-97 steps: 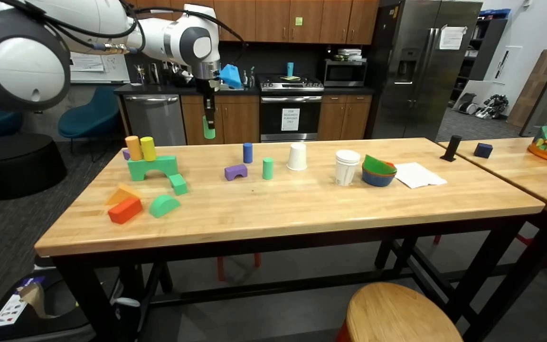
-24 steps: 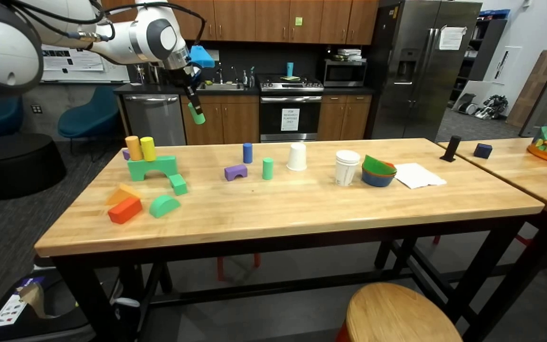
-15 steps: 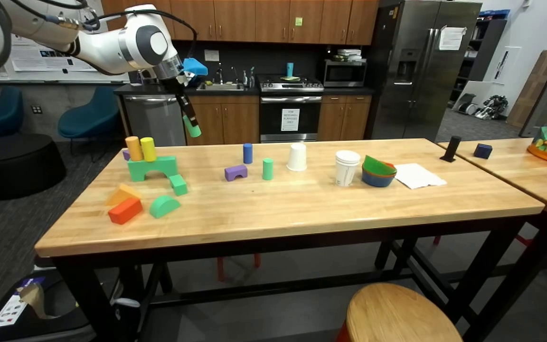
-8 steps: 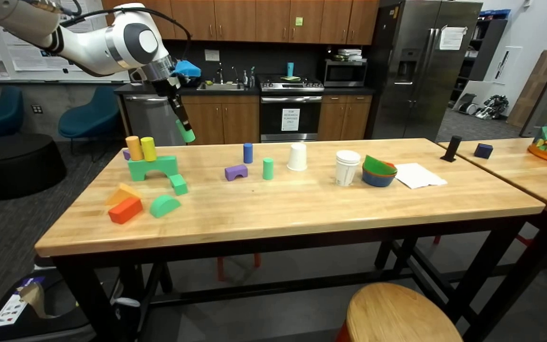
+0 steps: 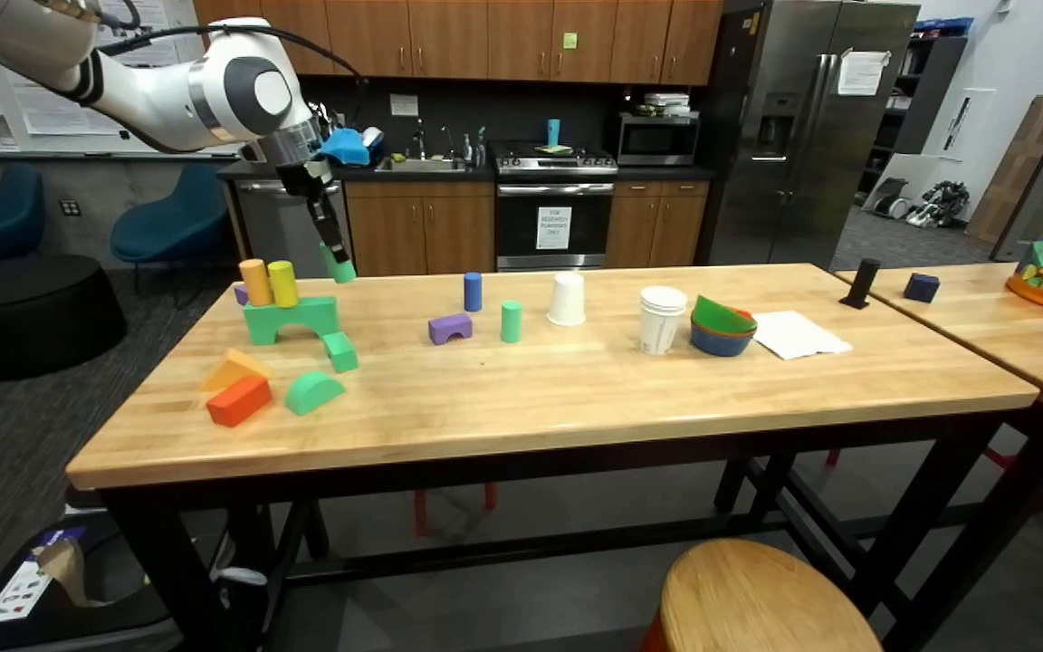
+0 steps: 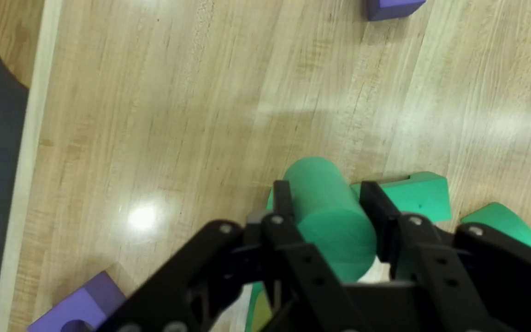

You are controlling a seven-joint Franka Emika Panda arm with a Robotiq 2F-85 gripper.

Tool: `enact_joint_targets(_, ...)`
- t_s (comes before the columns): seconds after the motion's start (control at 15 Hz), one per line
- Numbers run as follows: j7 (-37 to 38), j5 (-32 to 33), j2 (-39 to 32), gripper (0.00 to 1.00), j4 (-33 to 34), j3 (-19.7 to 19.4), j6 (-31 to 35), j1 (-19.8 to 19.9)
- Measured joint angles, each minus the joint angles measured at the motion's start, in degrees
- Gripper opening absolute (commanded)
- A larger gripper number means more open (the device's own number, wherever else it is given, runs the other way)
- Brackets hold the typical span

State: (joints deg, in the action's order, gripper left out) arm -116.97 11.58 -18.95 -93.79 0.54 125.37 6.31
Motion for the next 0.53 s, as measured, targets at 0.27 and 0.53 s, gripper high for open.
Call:
enact_joint_targets(0.27, 0.8, -1.3, 0.5, 0.41, -1.5, 0.0, 1.4, 0.0)
enact_joint_targets(0.53, 1.0, -1.3, 0.6, 0.16, -1.8, 0.0, 1.8, 0.0)
